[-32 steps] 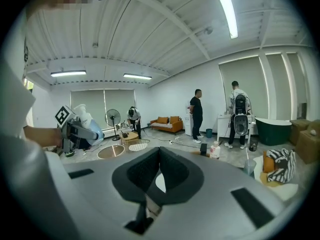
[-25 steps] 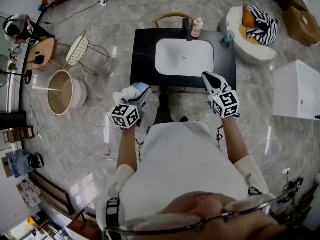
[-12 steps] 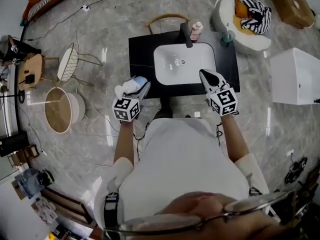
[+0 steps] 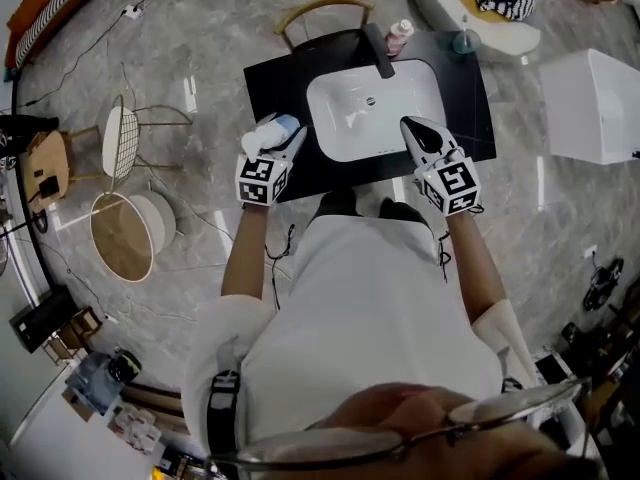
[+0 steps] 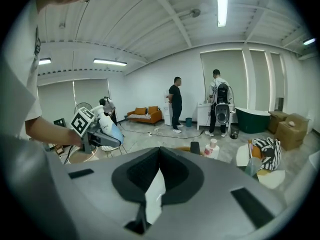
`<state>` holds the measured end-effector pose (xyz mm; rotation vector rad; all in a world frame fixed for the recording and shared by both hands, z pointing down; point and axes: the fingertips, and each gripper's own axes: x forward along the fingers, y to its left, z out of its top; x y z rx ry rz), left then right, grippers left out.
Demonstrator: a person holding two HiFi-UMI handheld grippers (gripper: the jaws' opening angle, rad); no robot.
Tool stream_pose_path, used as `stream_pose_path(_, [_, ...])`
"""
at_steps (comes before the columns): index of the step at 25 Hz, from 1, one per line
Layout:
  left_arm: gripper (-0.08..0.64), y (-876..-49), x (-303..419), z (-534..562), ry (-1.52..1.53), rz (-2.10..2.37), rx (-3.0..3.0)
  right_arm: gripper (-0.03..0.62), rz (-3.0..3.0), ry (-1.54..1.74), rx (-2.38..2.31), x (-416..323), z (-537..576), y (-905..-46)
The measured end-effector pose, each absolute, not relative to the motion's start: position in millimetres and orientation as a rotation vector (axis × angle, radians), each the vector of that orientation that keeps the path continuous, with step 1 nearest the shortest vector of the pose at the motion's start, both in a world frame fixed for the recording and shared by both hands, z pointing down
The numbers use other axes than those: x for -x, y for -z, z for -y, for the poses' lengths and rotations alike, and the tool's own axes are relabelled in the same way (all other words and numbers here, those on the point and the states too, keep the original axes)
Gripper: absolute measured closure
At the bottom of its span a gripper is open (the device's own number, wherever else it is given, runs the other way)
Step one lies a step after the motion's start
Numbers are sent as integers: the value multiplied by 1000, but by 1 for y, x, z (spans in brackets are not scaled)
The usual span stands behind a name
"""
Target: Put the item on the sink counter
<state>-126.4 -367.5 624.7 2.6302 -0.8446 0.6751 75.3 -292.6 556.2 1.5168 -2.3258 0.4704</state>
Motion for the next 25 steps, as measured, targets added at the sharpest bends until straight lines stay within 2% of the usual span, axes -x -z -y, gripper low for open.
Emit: stream_pose_path(25, [308,-852,43,530,-1087,588,-2724,585,2112,-742,-1607,-63,362,-695])
